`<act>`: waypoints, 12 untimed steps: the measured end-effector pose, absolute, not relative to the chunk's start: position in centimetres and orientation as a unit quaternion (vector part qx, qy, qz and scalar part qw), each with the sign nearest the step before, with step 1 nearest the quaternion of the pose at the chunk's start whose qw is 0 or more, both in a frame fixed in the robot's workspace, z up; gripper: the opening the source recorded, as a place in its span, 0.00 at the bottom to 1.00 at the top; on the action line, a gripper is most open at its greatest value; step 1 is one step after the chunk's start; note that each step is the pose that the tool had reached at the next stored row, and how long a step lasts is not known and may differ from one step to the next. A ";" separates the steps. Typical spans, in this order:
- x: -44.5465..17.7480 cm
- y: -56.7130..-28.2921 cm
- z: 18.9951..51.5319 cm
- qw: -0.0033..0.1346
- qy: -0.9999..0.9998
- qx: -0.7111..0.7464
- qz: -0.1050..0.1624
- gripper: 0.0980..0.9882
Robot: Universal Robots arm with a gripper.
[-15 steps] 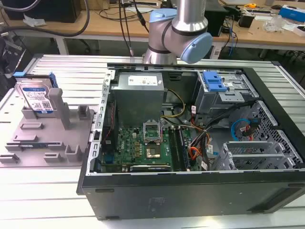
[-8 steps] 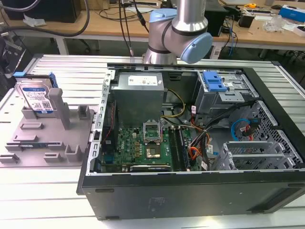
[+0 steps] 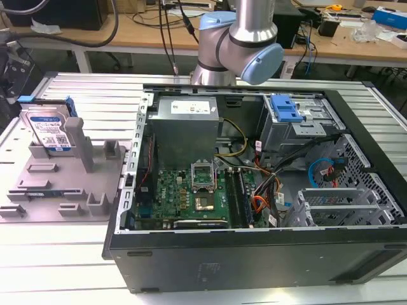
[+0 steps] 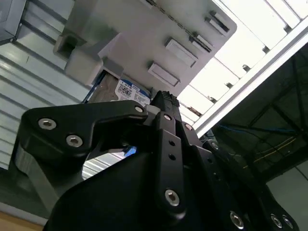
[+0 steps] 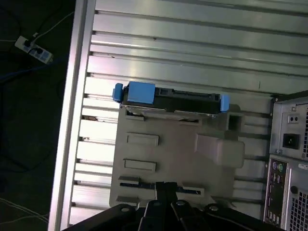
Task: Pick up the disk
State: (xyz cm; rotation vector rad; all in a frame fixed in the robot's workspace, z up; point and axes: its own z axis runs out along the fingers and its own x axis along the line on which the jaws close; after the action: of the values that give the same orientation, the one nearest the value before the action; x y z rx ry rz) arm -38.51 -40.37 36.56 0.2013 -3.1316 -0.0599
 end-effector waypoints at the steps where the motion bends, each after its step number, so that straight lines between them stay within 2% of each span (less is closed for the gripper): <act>1: -38.5 -40.4 36.6 0.002 -0.996 0.091 -0.019 0.01; 12: -38.5 -40.4 36.6 0.005 -0.969 0.248 -0.018 0.01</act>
State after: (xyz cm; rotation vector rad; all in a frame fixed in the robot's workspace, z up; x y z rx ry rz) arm -38.51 -40.37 36.56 0.7765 -3.0333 -0.0578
